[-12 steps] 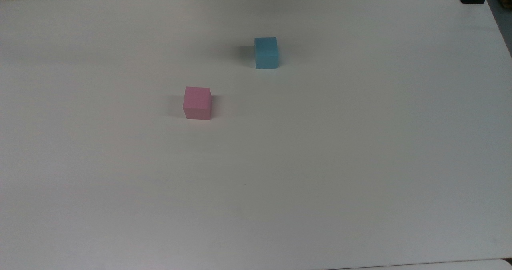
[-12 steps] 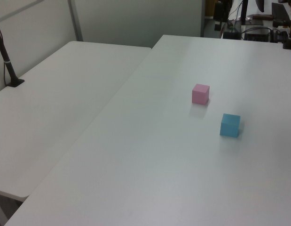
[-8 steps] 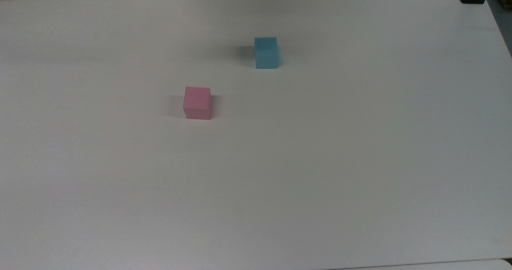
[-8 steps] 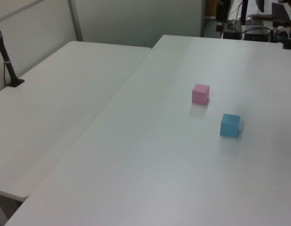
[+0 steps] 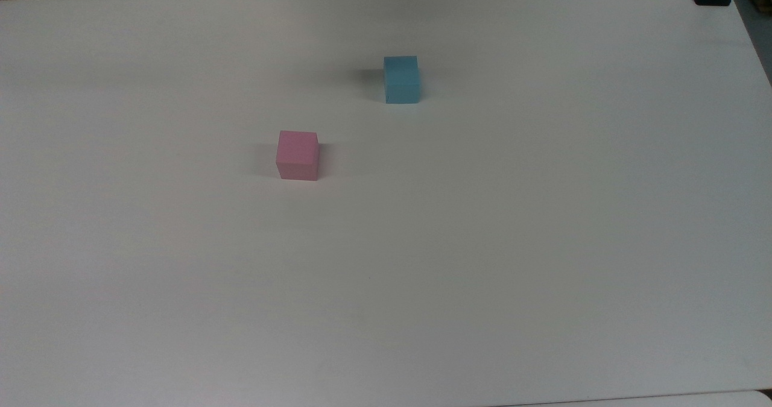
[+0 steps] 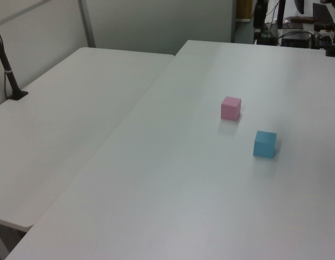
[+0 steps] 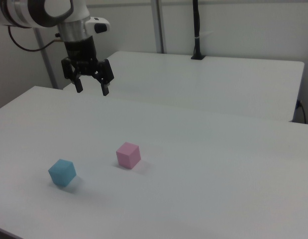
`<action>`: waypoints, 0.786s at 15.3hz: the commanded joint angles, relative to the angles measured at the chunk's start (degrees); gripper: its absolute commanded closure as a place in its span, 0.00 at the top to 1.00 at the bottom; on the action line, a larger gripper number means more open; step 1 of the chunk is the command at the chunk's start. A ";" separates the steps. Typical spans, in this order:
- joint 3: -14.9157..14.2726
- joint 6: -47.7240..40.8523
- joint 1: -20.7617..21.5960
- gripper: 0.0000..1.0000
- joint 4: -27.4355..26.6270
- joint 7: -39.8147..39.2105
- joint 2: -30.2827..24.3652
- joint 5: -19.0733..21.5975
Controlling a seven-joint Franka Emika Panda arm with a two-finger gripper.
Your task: Put blue cube on pink cube
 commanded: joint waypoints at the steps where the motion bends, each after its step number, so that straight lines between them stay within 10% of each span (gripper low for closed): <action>1: -0.14 -0.80 0.61 1.00 -2.75 -0.92 -2.75 -0.16; 12: -0.05 -0.44 0.70 0.97 -6.43 -0.13 -5.56 1.86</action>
